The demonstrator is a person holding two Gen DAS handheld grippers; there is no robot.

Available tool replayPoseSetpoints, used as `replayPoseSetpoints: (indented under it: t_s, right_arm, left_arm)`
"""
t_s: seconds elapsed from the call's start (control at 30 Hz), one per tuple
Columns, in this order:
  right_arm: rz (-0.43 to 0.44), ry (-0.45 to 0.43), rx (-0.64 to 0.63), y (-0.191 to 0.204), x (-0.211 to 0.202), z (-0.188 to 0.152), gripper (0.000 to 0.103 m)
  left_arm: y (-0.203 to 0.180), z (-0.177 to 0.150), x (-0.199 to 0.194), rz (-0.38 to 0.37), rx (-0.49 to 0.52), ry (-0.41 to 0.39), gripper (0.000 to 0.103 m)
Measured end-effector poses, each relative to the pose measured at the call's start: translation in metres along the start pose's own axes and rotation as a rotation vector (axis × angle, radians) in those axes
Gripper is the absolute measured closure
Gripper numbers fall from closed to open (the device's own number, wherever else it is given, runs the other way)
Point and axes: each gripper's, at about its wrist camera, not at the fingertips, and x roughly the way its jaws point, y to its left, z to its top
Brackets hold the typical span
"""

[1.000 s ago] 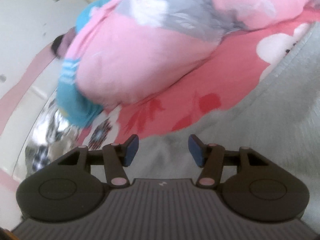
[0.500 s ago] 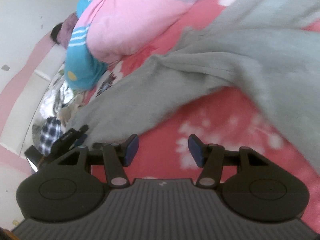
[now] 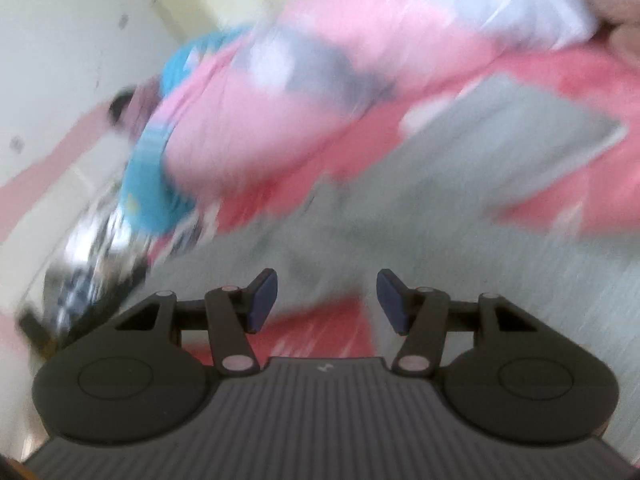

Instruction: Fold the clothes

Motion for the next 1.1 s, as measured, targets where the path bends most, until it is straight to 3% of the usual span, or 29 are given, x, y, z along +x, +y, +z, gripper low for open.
replayPoseSetpoints:
  t_s: [0.1, 0.2, 0.33, 0.4, 0.43, 0.47, 0.5, 0.53, 0.6, 0.73, 0.87, 1.0, 1.1]
  right_arm:
    - [-0.154, -0.091, 0.156, -0.055, -0.003, 0.026, 0.048]
    - [-0.306, -0.151, 0.339, -0.112, -0.001, 0.046, 0.047]
    - [-0.321, -0.115, 0.559, -0.165, 0.027, 0.049, 0.046]
    - [-0.301, -0.120, 0.546, -0.168, 0.044, 0.052, 0.047]
    - [-0.306, -0.126, 0.519, -0.166, 0.052, 0.055, 0.056]
    - [-0.311, -0.131, 0.491, -0.164, 0.061, 0.058, 0.082]
    - [-0.315, -0.117, 0.488, -0.164, 0.069, 0.060, 0.094]
    - [-0.318, -0.099, 0.491, -0.164, 0.077, 0.062, 0.098]
    - [-0.325, -0.109, 0.489, -0.159, 0.077, 0.068, 0.100]
    - [-0.289, -0.237, 0.421, -0.138, 0.028, 0.081, 0.101]
    - [-0.329, -0.293, 0.448, -0.146, -0.005, 0.064, 0.101]
    - [-0.389, -0.292, 0.573, -0.172, -0.008, 0.032, 0.101]
    - [-0.403, -0.327, 0.555, -0.168, -0.010, 0.021, 0.101]
  left_arm:
    - [-0.005, -0.009, 0.020, -0.005, 0.011, 0.074, 0.066]
    - [0.005, -0.014, 0.041, 0.018, -0.042, 0.139, 0.067]
    - [0.017, -0.020, 0.056, 0.042, -0.106, 0.180, 0.067]
    - [0.020, -0.021, 0.060, 0.046, -0.121, 0.191, 0.068]
    - [0.020, -0.021, 0.060, 0.047, -0.123, 0.192, 0.068]
    - [0.021, -0.022, 0.060, 0.047, -0.125, 0.193, 0.068]
    - [0.022, -0.022, 0.060, 0.047, -0.127, 0.194, 0.068]
    - [0.022, -0.022, 0.060, 0.046, -0.130, 0.193, 0.068]
    - [0.023, -0.023, 0.059, 0.044, -0.137, 0.193, 0.069]
    - [0.024, -0.022, 0.060, 0.046, -0.141, 0.195, 0.069]
    - [0.026, -0.022, 0.060, 0.040, -0.156, 0.199, 0.070]
    - [0.028, -0.022, 0.060, 0.037, -0.168, 0.201, 0.071]
    - [0.029, -0.022, 0.061, 0.036, -0.174, 0.203, 0.071]
